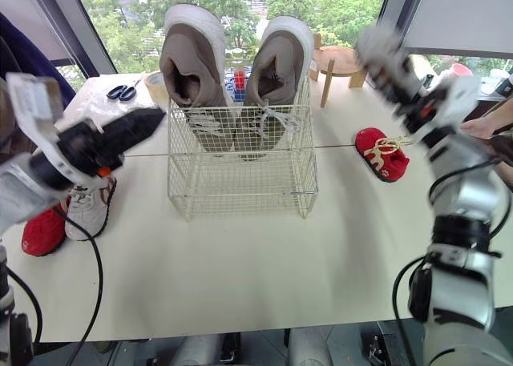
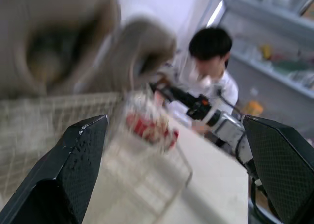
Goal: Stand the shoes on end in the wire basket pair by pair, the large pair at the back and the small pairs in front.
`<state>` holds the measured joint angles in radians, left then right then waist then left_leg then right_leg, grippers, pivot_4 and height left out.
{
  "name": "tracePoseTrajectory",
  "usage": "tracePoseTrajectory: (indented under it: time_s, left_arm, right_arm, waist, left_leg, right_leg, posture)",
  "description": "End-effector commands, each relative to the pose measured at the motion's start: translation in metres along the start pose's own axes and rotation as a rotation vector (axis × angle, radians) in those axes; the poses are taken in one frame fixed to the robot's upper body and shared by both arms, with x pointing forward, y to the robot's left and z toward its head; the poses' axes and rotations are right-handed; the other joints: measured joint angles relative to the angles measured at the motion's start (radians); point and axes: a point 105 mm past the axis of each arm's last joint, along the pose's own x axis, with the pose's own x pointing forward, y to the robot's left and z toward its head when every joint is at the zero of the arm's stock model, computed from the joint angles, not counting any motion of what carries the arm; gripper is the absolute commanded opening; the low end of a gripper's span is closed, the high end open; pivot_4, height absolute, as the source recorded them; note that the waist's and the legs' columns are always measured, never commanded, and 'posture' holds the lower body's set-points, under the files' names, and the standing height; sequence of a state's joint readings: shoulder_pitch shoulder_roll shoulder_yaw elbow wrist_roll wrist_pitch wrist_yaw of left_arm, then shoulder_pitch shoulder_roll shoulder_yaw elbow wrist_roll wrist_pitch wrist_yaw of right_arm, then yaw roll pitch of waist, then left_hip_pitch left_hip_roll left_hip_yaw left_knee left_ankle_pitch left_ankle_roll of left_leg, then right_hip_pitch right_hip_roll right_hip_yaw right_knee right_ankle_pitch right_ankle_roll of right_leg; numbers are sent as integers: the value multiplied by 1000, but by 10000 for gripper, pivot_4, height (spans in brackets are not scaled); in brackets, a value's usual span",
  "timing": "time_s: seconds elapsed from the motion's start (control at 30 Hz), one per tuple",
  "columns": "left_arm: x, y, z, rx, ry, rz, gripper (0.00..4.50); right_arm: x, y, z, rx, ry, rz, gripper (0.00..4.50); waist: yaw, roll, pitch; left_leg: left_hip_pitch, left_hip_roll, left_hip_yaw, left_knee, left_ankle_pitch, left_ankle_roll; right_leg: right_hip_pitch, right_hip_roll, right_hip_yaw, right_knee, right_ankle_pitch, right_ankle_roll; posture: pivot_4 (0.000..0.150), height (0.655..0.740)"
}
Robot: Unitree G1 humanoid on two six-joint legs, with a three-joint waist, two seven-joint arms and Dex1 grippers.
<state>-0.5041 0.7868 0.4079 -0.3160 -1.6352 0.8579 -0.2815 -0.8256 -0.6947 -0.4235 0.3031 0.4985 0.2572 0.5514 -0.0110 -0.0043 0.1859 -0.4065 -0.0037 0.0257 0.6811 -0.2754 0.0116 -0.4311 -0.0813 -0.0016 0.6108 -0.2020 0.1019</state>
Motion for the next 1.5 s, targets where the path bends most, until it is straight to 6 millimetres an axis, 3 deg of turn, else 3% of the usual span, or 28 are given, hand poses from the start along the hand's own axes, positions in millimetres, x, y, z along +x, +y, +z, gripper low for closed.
tracePoseTrajectory:
  time_s: [0.03,0.1,0.17,0.23,0.3,0.5,0.73,0.87,0.9,0.97,1.03,1.1,1.13,1.27,1.3,1.37,1.43,1.5]
  left_arm:
    - [4,-2,35,-29,-109,-37,45000]
    - [9,-4,52,-55,-170,-76,45000]
    - [12,-9,70,-89,-231,-126,45000]
    - [18,-16,79,-107,-227,-173,45000]
    - [22,-20,81,-118,-203,-204,45000]
    - [35,-26,81,-156,-128,-286,45000]
    - [49,-36,70,-145,-12,-352,45000]
    - [54,-31,70,-167,-22,-343,33979]
    - [54,-32,72,-167,-33,-355,27508]
    - [54,-34,74,-171,-49,-371,19974]
    - [54,-35,75,-177,-61,-375,9588]
    - [54,-32,75,-176,-87,-354,3092]
    - [54,-31,75,-175,-96,-346,3012]
    - [44,-21,87,-143,-257,-254,3011]
    - [40,-18,93,-141,-334,-235,3011]
    - [32,-13,101,-146,-457,-219,3011]
    - [32,-14,100,-135,-507,-226,3011]
    - [35,-13,97,-128,-525,-223,3011]
  right_arm:
    - [7,37,86,11,-220,220,3196]
    - [9,67,121,16,-285,382,3196]
    - [9,101,140,-41,-300,554,3196]
    - [8,141,137,-184,-249,746,3196]
    - [8,161,130,-270,-222,846,3196]
    - [9,197,117,-345,-247,1033,3196]
    - [13,210,109,-365,-275,1085,3196]
    - [10,213,108,-359,-277,1099,3019]
    - [9,213,107,-357,-270,1104,3019]
    - [6,214,105,-350,-261,1109,3019]
    - [5,216,105,-339,-258,1107,3019]
    - [3,216,102,-299,-237,1107,3019]
    - [2,216,101,-284,-229,1105,3019]
    - [21,184,104,143,-271,862,20606]
    - [23,181,105,282,-304,811,27134]
    - [26,180,106,549,-362,737,34293]
    - [28,182,106,792,-397,671,44754]
    - [30,189,103,975,-398,632,44754]
  waist:
    - [-2,0,0]
    - [-5,-1,0]
    - [-6,0,1]
    - [-4,0,1]
    - [-4,-1,0]
    - [4,-6,3]
    - [0,-7,4]
    - [-1,-7,4]
    - [-2,-7,4]
    - [-1,-7,4]
    - [-1,-7,4]
    - [-1,-7,4]
    - [0,-7,4]
    - [-1,-7,4]
    - [-1,-7,4]
    - [-2,-7,4]
    - [-2,-7,4]
    - [-2,-7,4]
  left_leg:
    - [0,0,-1,0,0,0]
    - [1,1,-1,-1,0,0]
    - [1,1,0,-1,0,0]
    - [0,1,0,-1,0,0]
    - [0,1,0,-1,0,0]
    - [-1,0,0,1,0,0]
    - [-2,0,0,0,0,0]
    - [-2,0,0,0,0,0]
    - [-2,1,0,0,0,-1]
    - [-2,1,0,0,0,-1]
    - [-2,1,0,0,0,-1]
    - [-2,1,0,0,0,-1]
    - [-2,1,0,-1,0,-1]
    - [-2,2,0,-1,1,-2]
    - [-1,2,0,-1,1,-2]
    - [-1,1,0,-3,2,-4]
    - [-3,1,1,-4,3,-6]
    - [-3,1,1,-5,3,-6]
  right_leg:
    - [0,0,-1,0,0,1]
    - [0,1,-1,1,0,1]
    - [-1,1,-1,1,1,1]
    - [-1,1,0,2,0,1]
    - [-2,1,-1,1,1,2]
    - [-1,-1,-1,1,2,4]
    - [-2,-1,-1,1,2,4]
    - [-2,-1,-1,1,2,4]
    - [-3,-1,-1,2,2,4]
    - [-3,-1,-1,2,2,4]
    - [-3,-1,-1,2,2,4]
    - [-3,-1,-1,2,2,4]
    - [-3,-1,-1,2,2,4]
    - [-3,-3,-1,2,3,4]
    - [-3,-3,-1,2,3,4]
    - [-4,-6,-1,2,3,4]
    - [-7,-7,-1,3,3,3]
    - [-8,-7,-1,3,3,3]
  posture:
    - [1500,7400]
    - [1500,7400]
    - [1500,7400]
    - [1500,7400]
    - [1500,7400]
    - [1500,7400]
    - [1500,7400]
    - [1500,7400]
    - [1500,7400]
    - [1500,7400]
    - [1500,7400]
    - [1500,7400]
    - [1500,7400]
    - [1500,7400]
    - [1500,7400]
    - [1500,7400]
    - [1500,7400]
    - [1500,7400]
